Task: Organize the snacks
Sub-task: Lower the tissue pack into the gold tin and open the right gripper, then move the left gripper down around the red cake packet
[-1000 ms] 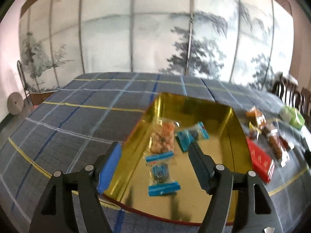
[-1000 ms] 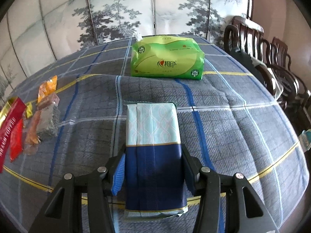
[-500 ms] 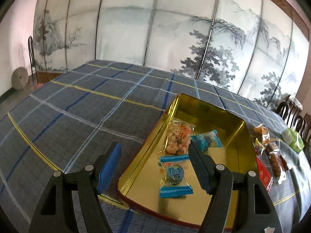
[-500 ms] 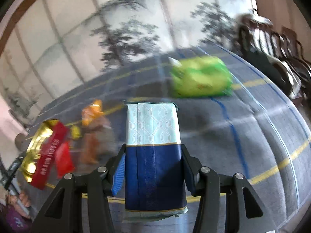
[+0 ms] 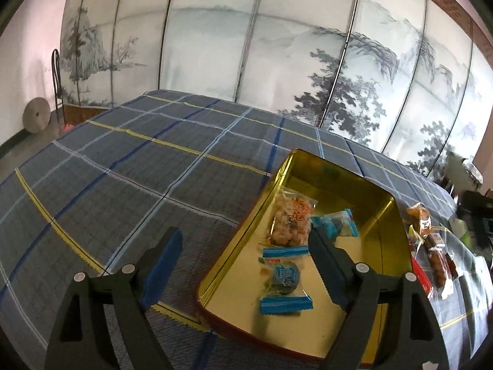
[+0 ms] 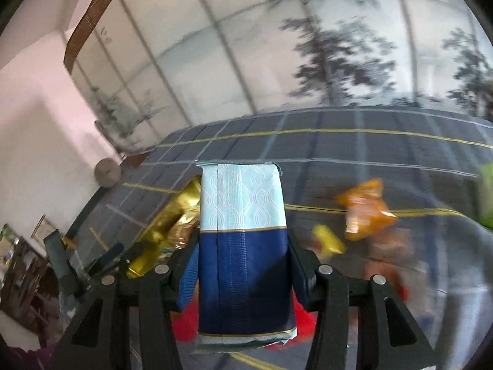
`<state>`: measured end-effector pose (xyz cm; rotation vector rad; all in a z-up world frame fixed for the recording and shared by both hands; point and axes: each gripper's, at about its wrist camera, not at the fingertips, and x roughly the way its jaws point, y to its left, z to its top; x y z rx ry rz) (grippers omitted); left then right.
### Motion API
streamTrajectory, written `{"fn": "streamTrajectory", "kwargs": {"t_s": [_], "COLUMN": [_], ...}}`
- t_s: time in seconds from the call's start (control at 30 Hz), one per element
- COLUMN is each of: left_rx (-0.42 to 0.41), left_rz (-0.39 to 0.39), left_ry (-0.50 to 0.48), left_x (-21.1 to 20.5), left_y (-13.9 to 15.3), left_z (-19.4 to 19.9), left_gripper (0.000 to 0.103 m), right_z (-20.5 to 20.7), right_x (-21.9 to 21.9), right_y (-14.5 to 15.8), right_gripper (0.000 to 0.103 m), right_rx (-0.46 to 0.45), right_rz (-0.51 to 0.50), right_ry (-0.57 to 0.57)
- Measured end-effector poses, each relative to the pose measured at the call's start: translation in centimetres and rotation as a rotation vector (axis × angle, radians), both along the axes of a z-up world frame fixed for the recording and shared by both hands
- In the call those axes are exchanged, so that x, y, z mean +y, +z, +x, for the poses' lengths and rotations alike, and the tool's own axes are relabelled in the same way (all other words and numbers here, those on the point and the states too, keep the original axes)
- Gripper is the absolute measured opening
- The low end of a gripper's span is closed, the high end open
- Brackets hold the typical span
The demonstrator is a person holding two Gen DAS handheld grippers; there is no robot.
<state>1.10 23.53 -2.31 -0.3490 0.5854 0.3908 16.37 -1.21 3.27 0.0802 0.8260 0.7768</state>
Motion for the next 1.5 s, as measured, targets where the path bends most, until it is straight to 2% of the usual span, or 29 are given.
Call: {"fn": "streamTrajectory", "kwargs": {"t_s": [0.17, 0.37, 0.77, 1.0, 1.1, 1.23, 1.37, 1.5], "left_rx": [-0.004, -0.007, -0.004, -0.002, 0.002, 0.004, 0.009, 0.012], "left_rz": [-0.006, -0.011, -0.030, -0.032, -0.034, -0.036, -0.038, -0.035], "left_ry": [0.001, 0.004, -0.003, -0.001, -0.001, 0.000, 0.004, 0.014], "left_x": [0.1, 0.2, 0.5, 0.6, 0.6, 0.6, 0.6, 0.6], "left_y": [-0.1, -0.1, -0.2, -0.3, -0.4, -0.5, -0.6, -0.6], "left_z": [-0.1, -0.2, -0.1, 0.0, 0.1, 0.1, 0.1, 0.1], "left_gripper": [0.081, 0.083, 0.085, 0.085, 0.085, 0.085, 0.085, 0.085], "right_z": [1.2, 2.4, 3.0, 3.1, 2.5, 1.1, -0.8, -1.7], "right_x": [6.2, 9.8, 12.1, 11.8, 11.0, 7.4, 1.3, -7.1], "right_y": [-1.8, -3.4, -5.7, -5.1, -4.3, -2.9, -2.7, -3.8], "right_gripper": [0.051, 0.051, 0.052, 0.052, 0.052, 0.052, 0.052, 0.052], "right_rx": [0.035, 0.039, 0.057, 0.053, 0.037, -0.018, -0.085, -0.107], "right_rz": [-0.035, -0.096, -0.151, -0.112, -0.093, -0.069, -0.100, -0.170], "right_ry": [0.059, 0.087, 0.076, 0.072, 0.075, 0.047, -0.039, -0.188]}}
